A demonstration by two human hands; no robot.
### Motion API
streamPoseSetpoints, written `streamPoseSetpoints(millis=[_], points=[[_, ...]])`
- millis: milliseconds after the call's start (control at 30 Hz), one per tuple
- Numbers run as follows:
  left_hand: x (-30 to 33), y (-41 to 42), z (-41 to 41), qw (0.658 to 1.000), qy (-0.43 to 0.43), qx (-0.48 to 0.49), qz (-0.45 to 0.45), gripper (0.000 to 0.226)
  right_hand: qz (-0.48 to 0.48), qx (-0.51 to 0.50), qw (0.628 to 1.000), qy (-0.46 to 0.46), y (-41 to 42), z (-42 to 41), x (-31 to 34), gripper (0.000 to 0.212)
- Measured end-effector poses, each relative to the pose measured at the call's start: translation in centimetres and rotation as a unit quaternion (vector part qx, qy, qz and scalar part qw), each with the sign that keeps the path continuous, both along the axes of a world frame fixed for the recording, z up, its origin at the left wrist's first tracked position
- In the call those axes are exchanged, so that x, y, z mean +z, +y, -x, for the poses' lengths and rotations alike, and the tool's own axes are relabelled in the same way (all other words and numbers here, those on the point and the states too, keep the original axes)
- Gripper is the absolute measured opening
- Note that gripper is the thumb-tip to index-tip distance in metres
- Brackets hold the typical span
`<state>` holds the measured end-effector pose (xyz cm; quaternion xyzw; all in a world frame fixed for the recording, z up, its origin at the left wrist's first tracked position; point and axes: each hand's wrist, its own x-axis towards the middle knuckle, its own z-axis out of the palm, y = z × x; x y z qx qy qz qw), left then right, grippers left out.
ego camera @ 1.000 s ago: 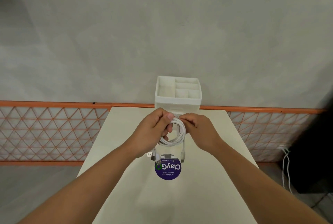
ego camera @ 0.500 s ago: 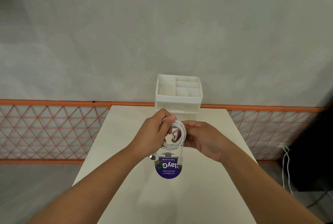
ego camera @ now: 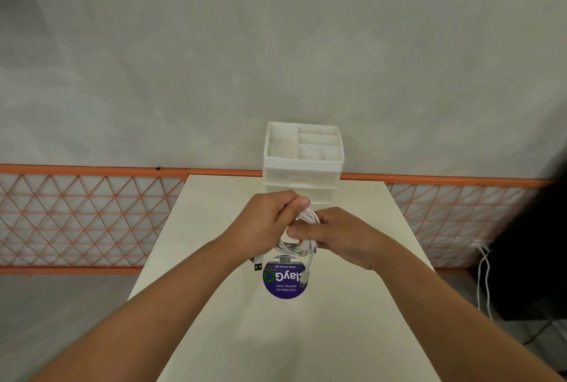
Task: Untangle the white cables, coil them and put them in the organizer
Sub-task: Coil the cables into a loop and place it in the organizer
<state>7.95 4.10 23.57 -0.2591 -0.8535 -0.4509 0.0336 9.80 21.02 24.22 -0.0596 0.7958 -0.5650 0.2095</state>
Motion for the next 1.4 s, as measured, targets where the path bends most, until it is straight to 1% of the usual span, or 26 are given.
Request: streamPoseSetpoints(millis=[67, 133, 167, 233, 267, 300, 333, 367, 433, 467, 533, 600, 700, 833, 867, 933, 967, 1000, 1033, 1133, 1167, 1300, 1400], points=[[0.1, 0.0, 0.0, 0.999, -0.035, -0.002, -0.009, 0.037, -0.038, 0.013, 0.999, 0.029, 0.1, -0.2, -0.1, 0.019], [0.2, -0.2, 0.0, 0.995, -0.086, -0.008, -0.046, 0.037, -0.063, 0.017, 0.996, 0.054, -0.1, -0.3, -0.3, 0.021], [0.3, -0.3, 0.0, 0.995, -0.091, -0.012, -0.045, 0.037, -0.072, 0.021, 0.995, 0.067, -0.3, -0.3, -0.3, 0.026], [0.5, -0.2, 0.0, 0.997, -0.071, -0.030, -0.005, 0.034, -0.084, 0.022, 0.990, 0.108, -0.7, -0.2, 0.0, 0.040], [0.7, 0.0, 0.0, 0.997, -0.058, -0.040, 0.007, 0.032, -0.091, 0.024, 0.987, 0.133, -0.8, 0.0, 0.1, 0.038], [0.7, 0.1, 0.1, 0.998, -0.050, -0.042, 0.007, 0.032, -0.100, 0.023, 0.983, 0.152, -1.0, 0.1, 0.2, 0.030], [0.8, 0.2, 0.2, 0.998, -0.047, -0.034, -0.003, 0.033, -0.108, 0.021, 0.981, 0.162, -1.1, 0.1, 0.6, 0.022], [0.8, 0.2, 0.5, 0.998, -0.047, -0.022, -0.022, 0.032, -0.114, 0.017, 0.979, 0.169, -1.1, 0.0, 0.9, 0.020], [0.9, -0.1, 0.9, 0.996, -0.052, -0.002, -0.071, 0.024, -0.126, 0.007, 0.973, 0.193, -1.3, -0.3, 1.0, 0.026], [1.0, -0.2, 1.0, 0.994, -0.055, 0.000, -0.093, 0.020, -0.130, -0.005, 0.969, 0.210, -1.3, -0.3, 0.7, 0.024], [1.1, -0.4, 1.1, 0.994, -0.041, -0.001, -0.104, 0.020, -0.117, -0.040, 0.966, 0.227, -1.6, -0.5, 0.3, 0.018], [1.2, -0.5, 1.2, 0.995, -0.036, -0.003, -0.095, 0.024, -0.076, -0.064, 0.975, 0.200, -1.7, -0.6, -0.1, 0.023], [0.5, -0.8, 1.3, 0.993, -0.070, -0.019, -0.095, 0.028, -0.054, -0.046, 0.983, 0.168, -1.6, -1.1, -0.2, 0.032], [-0.3, -0.5, 1.0, 0.983, -0.132, -0.027, -0.127, 0.031, -0.101, -0.027, 0.984, 0.144, -1.4, -1.1, 0.2, 0.017], [-0.3, -0.3, 1.0, 0.981, -0.145, -0.027, -0.126, 0.031, -0.110, -0.029, 0.985, 0.130, -1.4, -1.0, 0.5, 0.026], [-0.3, 0.2, 1.1, 0.980, -0.163, -0.039, -0.106, 0.032, -0.123, -0.031, 0.986, 0.109, -1.5, -0.7, 1.0, 0.059], [-0.2, 0.4, 1.2, 0.982, -0.164, -0.046, -0.087, 0.032, -0.137, -0.030, 0.985, 0.102, -1.6, -0.5, 1.3, 0.069], [-0.2, 0.7, 1.2, 0.983, -0.160, -0.054, -0.069, 0.031, -0.149, -0.030, 0.984, 0.093, -1.7, -0.2, 1.5, 0.071], [-0.2, 0.9, 1.2, 0.985, -0.153, -0.059, -0.049, 0.030, -0.157, -0.028, 0.984, 0.081, -1.8, 0.0, 1.7, 0.067], [-0.2, 1.2, 1.1, 0.988, -0.134, -0.078, 0.005, 0.028, -0.156, -0.008, 0.985, 0.072, -1.5, 0.2, 2.0, 0.029], [-0.3, 1.1, 1.1, 0.985, -0.145, -0.090, 0.016, 0.027, -0.161, -0.007, 0.984, 0.069, -1.3, 0.0, 1.9, 0.024], [-1.0, 0.2, 1.1, 0.960, -0.245, -0.134, 0.009, 0.025, -0.160, -0.021, 0.985, 0.055, -0.2, -0.4, 1.2, 0.021], [-1.0, -0.6, 1.0, 0.941, -0.305, -0.143, -0.027, 0.038, -0.154, -0.027, 0.986, 0.057, 0.4, -0.6, 0.9, 0.021]])
